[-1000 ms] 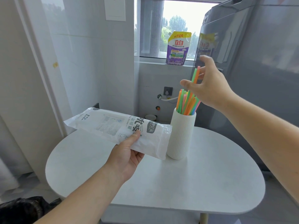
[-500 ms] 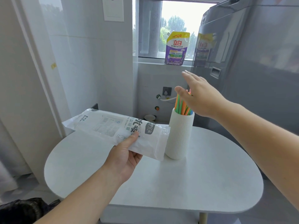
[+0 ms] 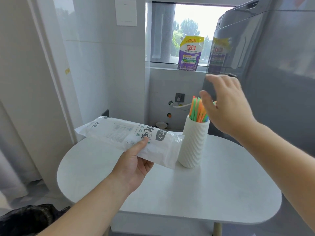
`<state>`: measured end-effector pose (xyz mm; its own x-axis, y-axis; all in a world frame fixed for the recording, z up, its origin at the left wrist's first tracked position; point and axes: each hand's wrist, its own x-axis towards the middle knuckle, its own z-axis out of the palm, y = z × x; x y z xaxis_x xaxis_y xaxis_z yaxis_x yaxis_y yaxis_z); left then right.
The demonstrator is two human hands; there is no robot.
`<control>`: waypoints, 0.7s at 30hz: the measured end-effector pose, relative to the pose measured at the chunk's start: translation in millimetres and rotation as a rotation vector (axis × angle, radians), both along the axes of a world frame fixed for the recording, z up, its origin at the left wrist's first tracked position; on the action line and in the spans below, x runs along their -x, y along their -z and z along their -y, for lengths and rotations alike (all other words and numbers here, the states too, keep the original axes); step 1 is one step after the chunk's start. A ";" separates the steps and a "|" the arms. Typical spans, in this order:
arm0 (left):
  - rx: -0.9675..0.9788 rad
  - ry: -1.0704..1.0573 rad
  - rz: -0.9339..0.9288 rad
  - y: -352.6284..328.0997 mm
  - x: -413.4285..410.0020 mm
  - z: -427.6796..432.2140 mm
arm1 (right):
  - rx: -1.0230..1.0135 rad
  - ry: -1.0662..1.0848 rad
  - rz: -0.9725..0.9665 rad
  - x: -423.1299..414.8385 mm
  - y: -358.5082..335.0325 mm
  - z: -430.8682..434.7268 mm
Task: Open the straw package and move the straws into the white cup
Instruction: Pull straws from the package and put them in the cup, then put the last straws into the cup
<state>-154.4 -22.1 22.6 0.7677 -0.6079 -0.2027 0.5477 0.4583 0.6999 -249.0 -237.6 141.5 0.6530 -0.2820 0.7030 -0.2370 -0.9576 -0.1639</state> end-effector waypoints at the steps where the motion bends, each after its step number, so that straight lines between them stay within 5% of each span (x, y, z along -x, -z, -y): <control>1: -0.001 0.011 0.011 -2.5 1.1 -5.8 | -0.065 -0.025 0.096 9.6 5.4 -12.7; 3: -0.016 0.047 0.044 -8.2 5.8 -20.2 | -0.340 -0.067 0.070 27.6 25.1 -42.8; 8: -0.079 0.092 0.046 -4.1 25.0 -76.2 | -1.531 -0.257 -0.270 29.6 84.0 -108.8; 10: -0.134 0.089 0.007 6.3 31.3 -101.7 | -1.784 -0.378 -0.302 21.3 95.7 -129.1; 14: -0.207 -0.012 -0.086 34.5 42.7 -164.9 | -1.656 -0.507 -0.456 3.8 118.4 -178.3; 21: -0.317 -0.341 -0.334 104.9 67.5 -242.3 | -1.462 -0.434 -0.644 -27.8 177.1 -274.4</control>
